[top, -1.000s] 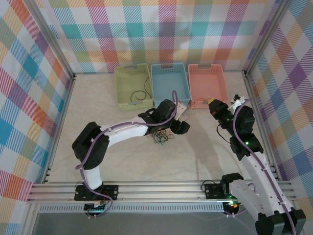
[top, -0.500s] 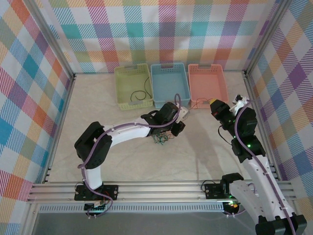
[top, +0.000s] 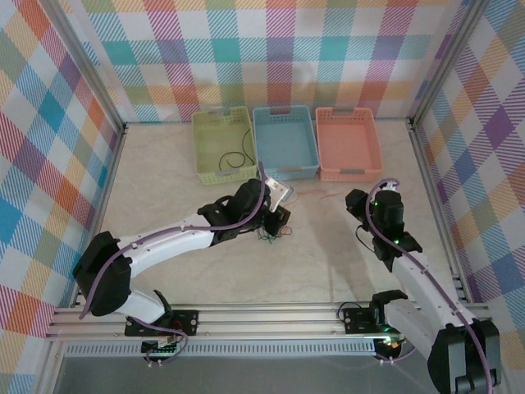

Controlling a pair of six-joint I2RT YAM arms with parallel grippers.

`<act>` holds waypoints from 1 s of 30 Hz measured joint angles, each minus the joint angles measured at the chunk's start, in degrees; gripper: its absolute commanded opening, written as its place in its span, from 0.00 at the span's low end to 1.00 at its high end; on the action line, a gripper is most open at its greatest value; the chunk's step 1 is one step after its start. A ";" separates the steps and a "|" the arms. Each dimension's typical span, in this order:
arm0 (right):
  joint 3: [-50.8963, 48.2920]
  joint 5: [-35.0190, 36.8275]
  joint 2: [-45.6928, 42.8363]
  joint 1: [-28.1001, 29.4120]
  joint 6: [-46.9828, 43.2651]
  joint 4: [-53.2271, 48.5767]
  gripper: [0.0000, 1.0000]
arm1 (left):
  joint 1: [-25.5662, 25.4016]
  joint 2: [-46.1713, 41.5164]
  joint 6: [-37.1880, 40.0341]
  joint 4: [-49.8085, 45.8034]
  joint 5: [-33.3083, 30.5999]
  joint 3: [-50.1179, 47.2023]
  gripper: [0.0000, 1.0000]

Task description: Untangle the cables

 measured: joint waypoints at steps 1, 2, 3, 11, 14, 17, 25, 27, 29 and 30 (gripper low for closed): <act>-0.35 -0.42 0.79 0.00 -0.33 1.31 0.35 | 0.00 0.07 -0.39 -0.24 0.02 -0.48 0.00; -0.57 -1.09 1.46 0.00 -0.96 2.49 0.37 | 0.00 0.09 -0.66 -0.48 0.02 -0.68 0.00; -0.59 -1.90 2.05 0.00 -1.64 3.23 0.39 | 0.00 0.17 -0.83 -0.59 0.04 -0.66 0.00; -0.59 -11.39 1.22 0.37 -10.69 8.72 0.40 | 0.00 0.90 -2.34 -0.81 1.81 -0.31 0.00; -0.55 -16.79 0.26 1.79 -15.80 12.22 0.41 | 0.00 0.50 -2.29 -0.81 2.78 -0.31 0.00; -0.39 -22.67 0.22 4.33 -22.03 14.25 0.42 | 0.00 -0.20 -2.29 -0.81 4.07 -0.31 0.00; 0.81 -31.76 1.57 8.81 -39.28 13.51 0.48 | 0.00 -1.92 -1.99 -0.83 8.07 -0.31 0.00; 0.81 -32.79 2.60 9.33 -42.29 13.46 0.50 | 0.00 -2.80 -1.84 -0.83 8.79 -0.31 0.00; 0.81 -33.75 3.98 9.94 -45.18 13.40 0.52 | 0.00 -3.65 -1.81 -0.76 9.66 -0.31 0.00; 0.83 -34.05 4.59 10.10 -46.16 13.22 0.52 | 0.00 -3.91 -1.81 -0.74 9.99 -0.31 0.00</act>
